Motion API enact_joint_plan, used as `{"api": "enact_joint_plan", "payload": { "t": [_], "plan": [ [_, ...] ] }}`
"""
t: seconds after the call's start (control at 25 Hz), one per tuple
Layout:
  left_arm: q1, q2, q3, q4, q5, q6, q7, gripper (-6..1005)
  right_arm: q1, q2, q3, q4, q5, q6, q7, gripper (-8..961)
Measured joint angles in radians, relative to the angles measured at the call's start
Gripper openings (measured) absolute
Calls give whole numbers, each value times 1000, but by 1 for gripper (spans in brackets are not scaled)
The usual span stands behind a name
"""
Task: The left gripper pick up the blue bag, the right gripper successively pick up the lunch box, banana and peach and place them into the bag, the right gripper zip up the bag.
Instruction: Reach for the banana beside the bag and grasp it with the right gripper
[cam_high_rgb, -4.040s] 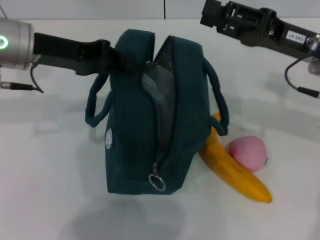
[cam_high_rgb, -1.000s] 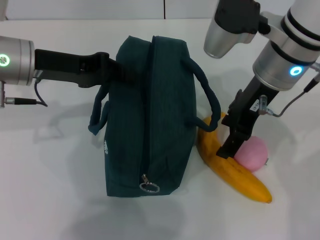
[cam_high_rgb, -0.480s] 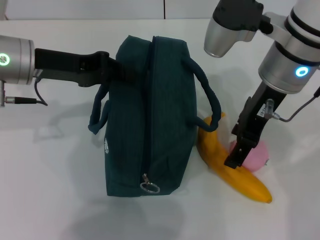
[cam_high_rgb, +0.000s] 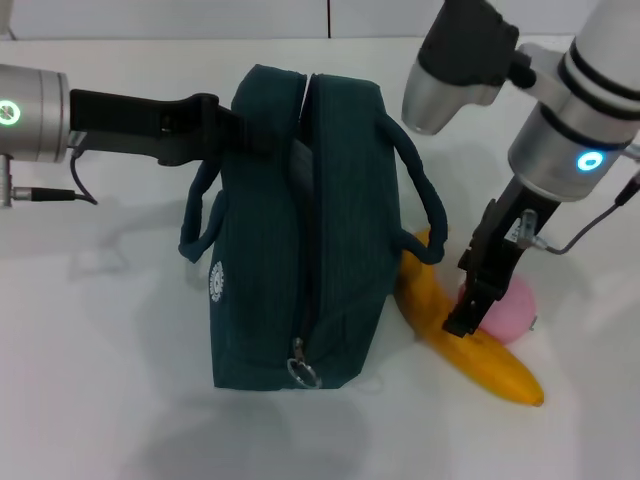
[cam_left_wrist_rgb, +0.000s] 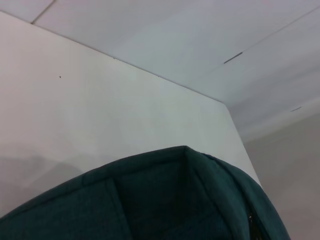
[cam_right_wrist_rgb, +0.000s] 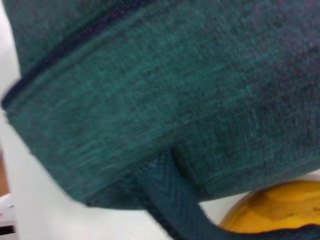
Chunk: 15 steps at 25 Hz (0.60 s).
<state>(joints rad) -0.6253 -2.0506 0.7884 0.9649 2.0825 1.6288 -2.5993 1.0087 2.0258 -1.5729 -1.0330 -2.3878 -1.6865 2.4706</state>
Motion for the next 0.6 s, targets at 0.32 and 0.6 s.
{"api": "enact_joint_plan", "payload": {
  "t": [0.32, 0.6],
  "plan": [
    [-2, 0, 3, 0, -1, -1, 8, 45, -1, 2, -54, 67, 6, 116, -1, 840],
    [-3, 3, 3, -1, -1, -1, 11, 45, -3, 3, -81, 92, 34, 153, -2, 816]
  ]
}}
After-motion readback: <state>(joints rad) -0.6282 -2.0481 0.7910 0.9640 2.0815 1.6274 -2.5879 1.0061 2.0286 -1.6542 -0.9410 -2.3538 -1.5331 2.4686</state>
